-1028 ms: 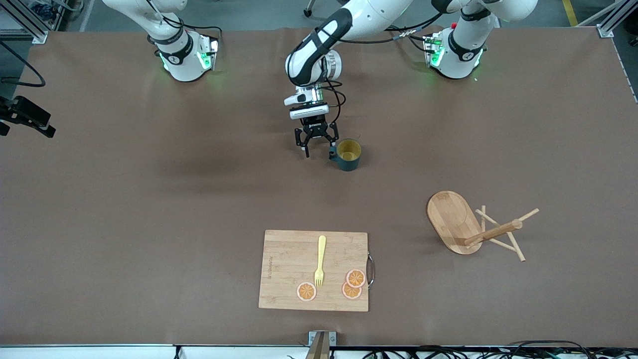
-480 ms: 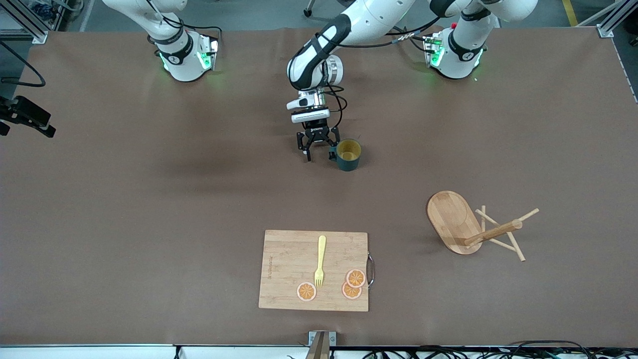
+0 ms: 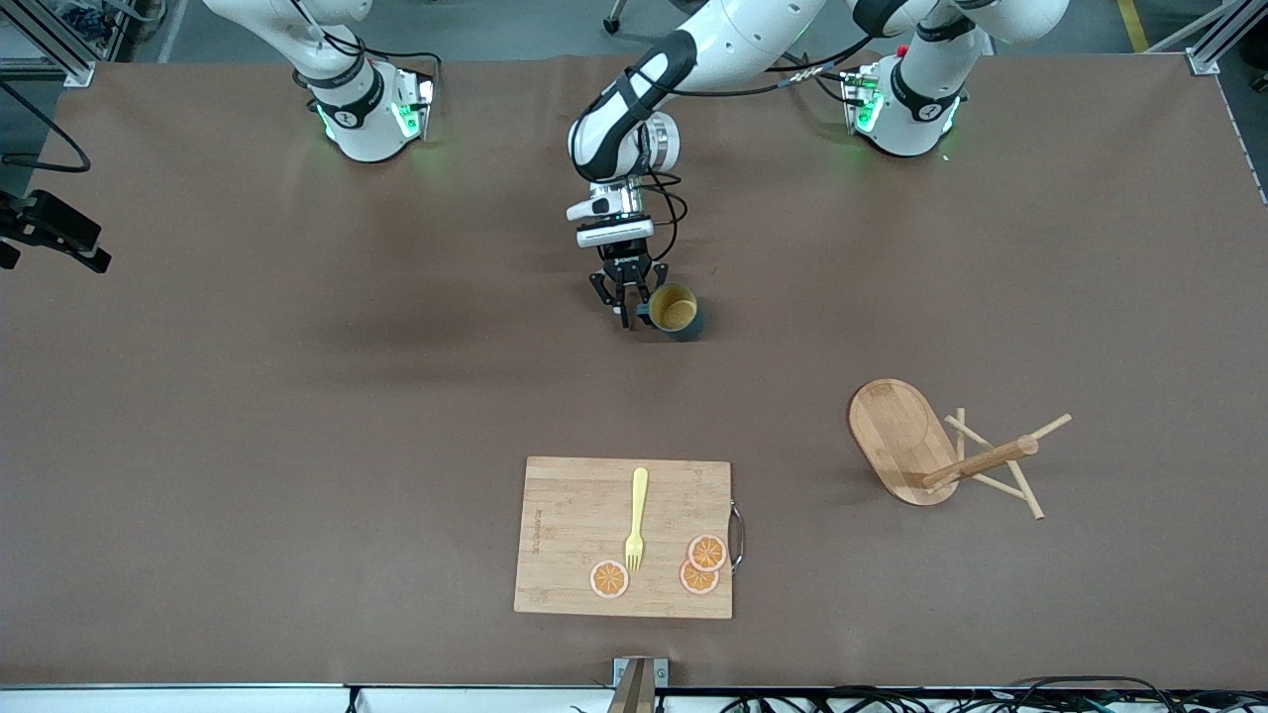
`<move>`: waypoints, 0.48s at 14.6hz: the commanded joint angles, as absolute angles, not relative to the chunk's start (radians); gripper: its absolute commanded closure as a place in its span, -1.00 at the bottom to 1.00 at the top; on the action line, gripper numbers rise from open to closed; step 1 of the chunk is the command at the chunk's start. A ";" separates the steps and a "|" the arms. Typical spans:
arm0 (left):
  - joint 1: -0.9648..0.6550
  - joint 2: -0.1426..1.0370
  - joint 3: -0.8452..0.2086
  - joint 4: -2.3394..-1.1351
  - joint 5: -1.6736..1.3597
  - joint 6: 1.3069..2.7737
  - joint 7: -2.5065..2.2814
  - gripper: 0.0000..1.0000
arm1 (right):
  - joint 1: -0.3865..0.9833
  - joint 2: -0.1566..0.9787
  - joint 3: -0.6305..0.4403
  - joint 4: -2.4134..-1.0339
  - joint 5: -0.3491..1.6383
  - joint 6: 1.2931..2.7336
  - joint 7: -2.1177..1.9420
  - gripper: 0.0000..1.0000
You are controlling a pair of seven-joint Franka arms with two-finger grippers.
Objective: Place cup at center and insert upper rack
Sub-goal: 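Close the left gripper on the mug handle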
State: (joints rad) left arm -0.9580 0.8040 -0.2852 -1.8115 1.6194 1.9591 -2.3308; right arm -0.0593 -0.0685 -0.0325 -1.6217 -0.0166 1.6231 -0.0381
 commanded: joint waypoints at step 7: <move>-0.962 0.810 -0.284 -1.796 1.644 1.959 -2.447 0.99 | -0.048 -0.081 -0.023 -1.629 -0.025 1.631 -0.044 -1.00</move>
State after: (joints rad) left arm -0.9581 0.8061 -0.2853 -1.8086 1.6234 1.9587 -2.4092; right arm -0.0541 -0.0685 -0.0270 -1.6216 -0.0166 1.6257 -0.0387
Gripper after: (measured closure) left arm 0.952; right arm 0.000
